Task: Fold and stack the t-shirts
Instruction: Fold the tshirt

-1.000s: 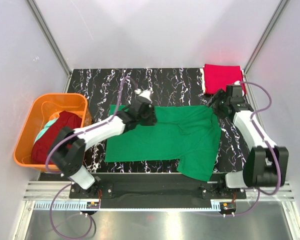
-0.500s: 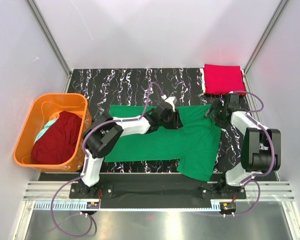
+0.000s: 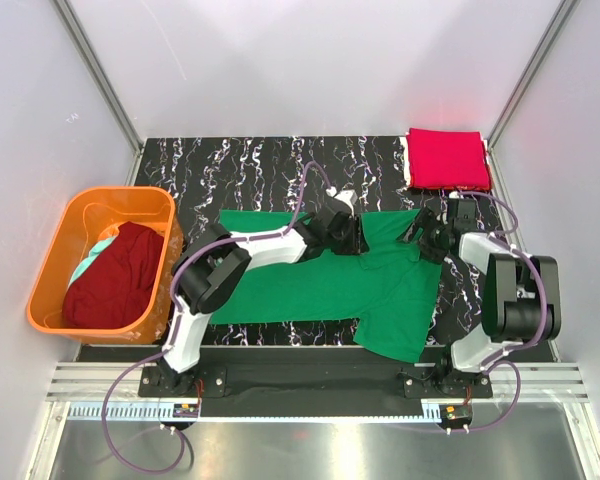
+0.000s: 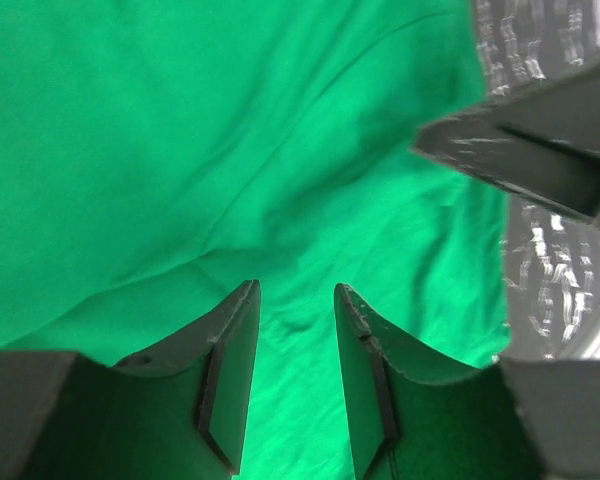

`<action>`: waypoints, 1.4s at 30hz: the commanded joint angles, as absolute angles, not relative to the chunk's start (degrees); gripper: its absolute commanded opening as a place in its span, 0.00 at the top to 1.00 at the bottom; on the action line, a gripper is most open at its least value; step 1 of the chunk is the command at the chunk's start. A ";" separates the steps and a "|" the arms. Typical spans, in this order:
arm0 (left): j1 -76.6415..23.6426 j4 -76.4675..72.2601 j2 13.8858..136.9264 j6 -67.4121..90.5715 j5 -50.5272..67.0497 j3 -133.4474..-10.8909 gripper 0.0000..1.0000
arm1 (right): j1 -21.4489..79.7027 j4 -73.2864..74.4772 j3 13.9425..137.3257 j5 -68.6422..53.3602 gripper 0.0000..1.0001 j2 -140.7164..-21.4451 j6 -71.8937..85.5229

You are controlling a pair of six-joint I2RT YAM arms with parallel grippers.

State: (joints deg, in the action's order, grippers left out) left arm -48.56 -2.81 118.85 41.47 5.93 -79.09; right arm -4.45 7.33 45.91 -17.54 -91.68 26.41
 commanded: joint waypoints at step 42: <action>-53.17 16.78 121.91 44.56 -4.57 -90.26 1.00 | -4.66 15.80 46.49 -15.83 0.89 -86.84 26.81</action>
State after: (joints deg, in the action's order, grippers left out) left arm -53.17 13.80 124.75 45.60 -3.05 -88.60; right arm -4.45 12.91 43.92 -17.15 -86.54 26.59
